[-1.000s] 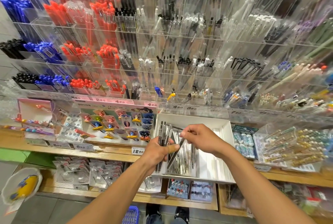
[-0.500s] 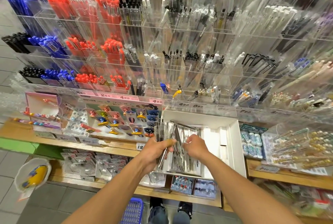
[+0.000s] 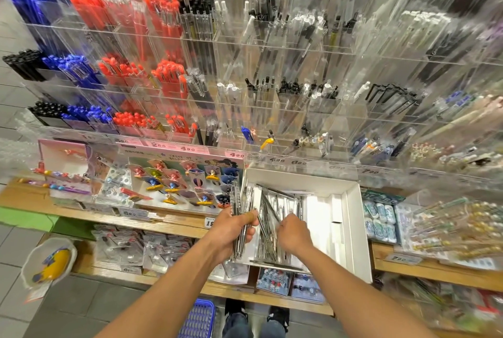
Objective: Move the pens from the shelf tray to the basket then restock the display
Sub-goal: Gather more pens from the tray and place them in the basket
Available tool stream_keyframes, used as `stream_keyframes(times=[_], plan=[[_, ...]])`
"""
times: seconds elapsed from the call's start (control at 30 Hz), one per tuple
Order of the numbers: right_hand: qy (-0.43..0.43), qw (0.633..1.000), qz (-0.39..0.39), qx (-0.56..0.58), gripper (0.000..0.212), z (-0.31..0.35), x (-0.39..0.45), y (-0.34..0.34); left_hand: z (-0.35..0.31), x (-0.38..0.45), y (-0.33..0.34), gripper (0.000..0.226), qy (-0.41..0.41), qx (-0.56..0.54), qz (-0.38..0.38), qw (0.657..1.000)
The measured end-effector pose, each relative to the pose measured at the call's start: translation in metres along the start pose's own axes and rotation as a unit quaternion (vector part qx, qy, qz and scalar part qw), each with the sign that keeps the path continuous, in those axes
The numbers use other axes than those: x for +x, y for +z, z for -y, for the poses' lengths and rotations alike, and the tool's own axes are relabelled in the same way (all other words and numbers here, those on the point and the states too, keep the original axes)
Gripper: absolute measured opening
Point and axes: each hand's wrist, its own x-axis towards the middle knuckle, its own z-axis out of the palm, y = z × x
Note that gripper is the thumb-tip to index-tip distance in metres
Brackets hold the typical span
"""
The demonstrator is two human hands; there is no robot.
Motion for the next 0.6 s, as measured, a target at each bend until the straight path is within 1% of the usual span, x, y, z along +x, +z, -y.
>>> stream_keyframes(times=[0.07,0.13,0.17,0.23,0.27,0.3,0.33,0.4,0.47,0.53,0.6], plan=[[-0.022,0.998,-0.045,0.028,0.011,-0.003,-0.009,-0.016,0.001,0.001,-0.002,0.031,0.004,0.013,-0.003,1.000],[-0.057,0.992,-0.095,0.063,0.008,-0.003,-0.019,-0.035,0.001,0.001,-0.002,0.031,0.014,0.030,0.001,0.999],[-0.080,0.987,-0.112,0.084,0.007,-0.001,-0.024,-0.045,0.000,0.001,-0.001,0.037,0.018,0.039,-0.001,0.999],[-0.125,0.978,-0.111,0.120,0.006,0.008,-0.034,-0.065,-0.001,0.000,0.001,0.062,0.023,0.057,-0.013,0.998],[-0.143,0.976,-0.095,0.132,0.007,0.014,-0.038,-0.074,-0.002,-0.001,0.002,0.074,0.026,0.067,-0.016,0.997],[-0.159,0.975,-0.072,0.140,0.009,0.020,-0.042,-0.082,-0.002,-0.002,0.004,0.080,0.035,0.080,-0.017,0.996],[-0.172,0.973,-0.045,0.149,0.013,0.027,-0.045,-0.089,-0.003,-0.003,0.006,0.078,0.049,0.095,-0.017,0.994],[-0.189,0.965,0.016,0.183,0.015,0.041,-0.051,-0.097,-0.003,-0.005,0.009,0.059,0.082,0.127,-0.022,0.988],[-0.201,0.960,0.055,0.189,0.018,0.054,-0.053,-0.098,-0.001,-0.006,0.011,0.043,0.109,0.140,-0.023,0.984],[-0.209,0.957,0.086,0.183,0.020,0.061,-0.051,-0.093,0.001,-0.009,0.011,0.039,0.121,0.157,-0.020,0.980],[-0.215,0.946,0.118,0.210,0.019,0.061,-0.046,-0.086,0.003,-0.012,0.010,0.031,0.126,0.163,-0.018,0.978]])
